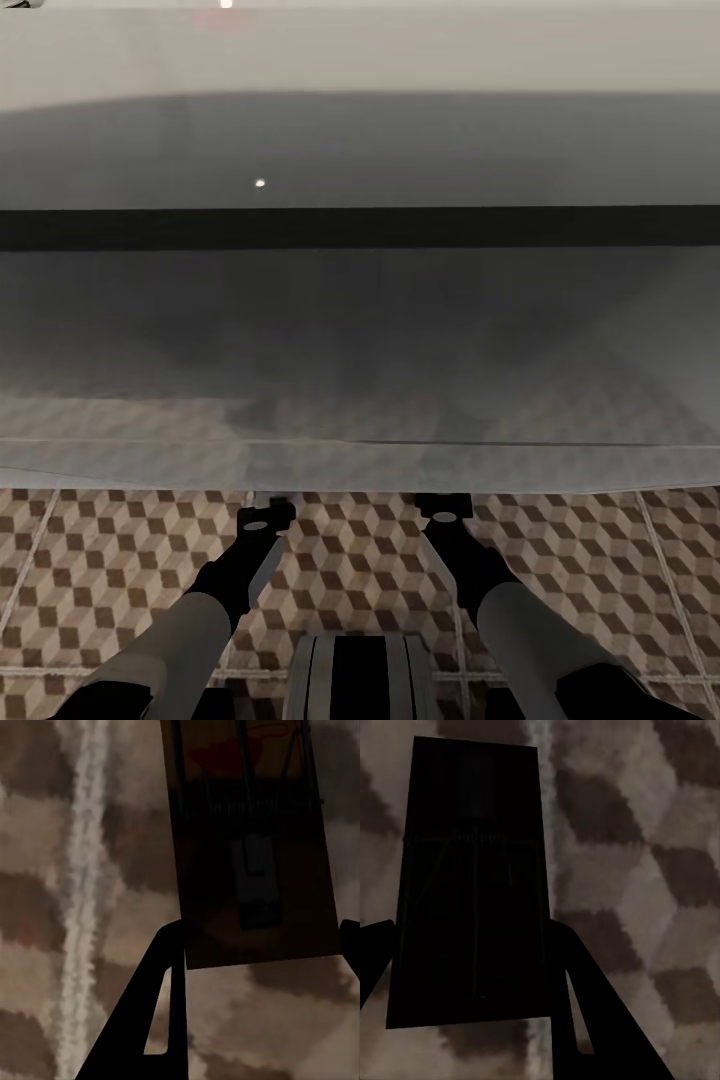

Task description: Take the four mousetraps from the cabinet in the bathroom and place them on the bathroom floor. Make sure all four end up on the same floor surface, and ensure that at least two of them are either under or directly next to the same bathroom sink.

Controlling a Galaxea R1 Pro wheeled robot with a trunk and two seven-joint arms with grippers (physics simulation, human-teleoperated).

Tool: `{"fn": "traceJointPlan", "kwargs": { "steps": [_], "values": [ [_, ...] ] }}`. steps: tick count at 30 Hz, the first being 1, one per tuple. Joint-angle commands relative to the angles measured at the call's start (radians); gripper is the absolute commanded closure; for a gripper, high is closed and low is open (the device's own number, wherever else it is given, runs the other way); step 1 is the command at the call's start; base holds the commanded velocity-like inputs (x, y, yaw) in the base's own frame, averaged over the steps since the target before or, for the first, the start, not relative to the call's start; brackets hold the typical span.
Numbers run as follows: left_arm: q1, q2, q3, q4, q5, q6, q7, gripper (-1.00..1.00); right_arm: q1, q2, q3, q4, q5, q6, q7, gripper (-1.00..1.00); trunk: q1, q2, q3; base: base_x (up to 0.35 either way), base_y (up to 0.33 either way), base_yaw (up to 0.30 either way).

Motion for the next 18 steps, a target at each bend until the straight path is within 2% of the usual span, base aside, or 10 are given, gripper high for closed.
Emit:
{"fn": "traceJointPlan", "kwargs": {
  "steps": [1,9,10,12,18],
  "values": [
    [0.0,0.0,-0.005,-0.002,0.002,0.007,0.007,1.0,0.0,-0.001,0.008,-0.002,-0.006,0.008,-0.008,1.0,0.0,0.0,-0.001,0.0,0.0,0.0],
    [0.0,0.001,-0.005,-0.002,0.002,0.007,0.007,1.0,0.0,-0.001,0.008,0.006,-0.004,-0.012,-0.009,1.0,0.0,0.0,-0.001,0.0,0.0,0.0],
    [0.0,0.001,-0.005,-0.002,0.002,0.007,0.007,1.0,0.0,-0.001,0.008,0.008,-0.004,-0.066,-0.009,1.0,0.0,0.0,-0.001,0.0,0.0,0.0],
    [0.0,0.001,-0.005,-0.002,0.002,0.007,0.007,1.0,0.0,-0.002,0.008,0.013,-0.003,-0.123,-0.011,1.0,0.0,0.0,-0.001,0.0,0.0,0.0],
    [0.0,0.001,-0.005,-0.002,0.002,0.008,0.007,1.0,0.0,-0.002,0.008,0.019,-0.004,-0.17,-0.019,1.0,0.0,0.0,-0.001,0.0,0.0,0.0]
  ]
}}
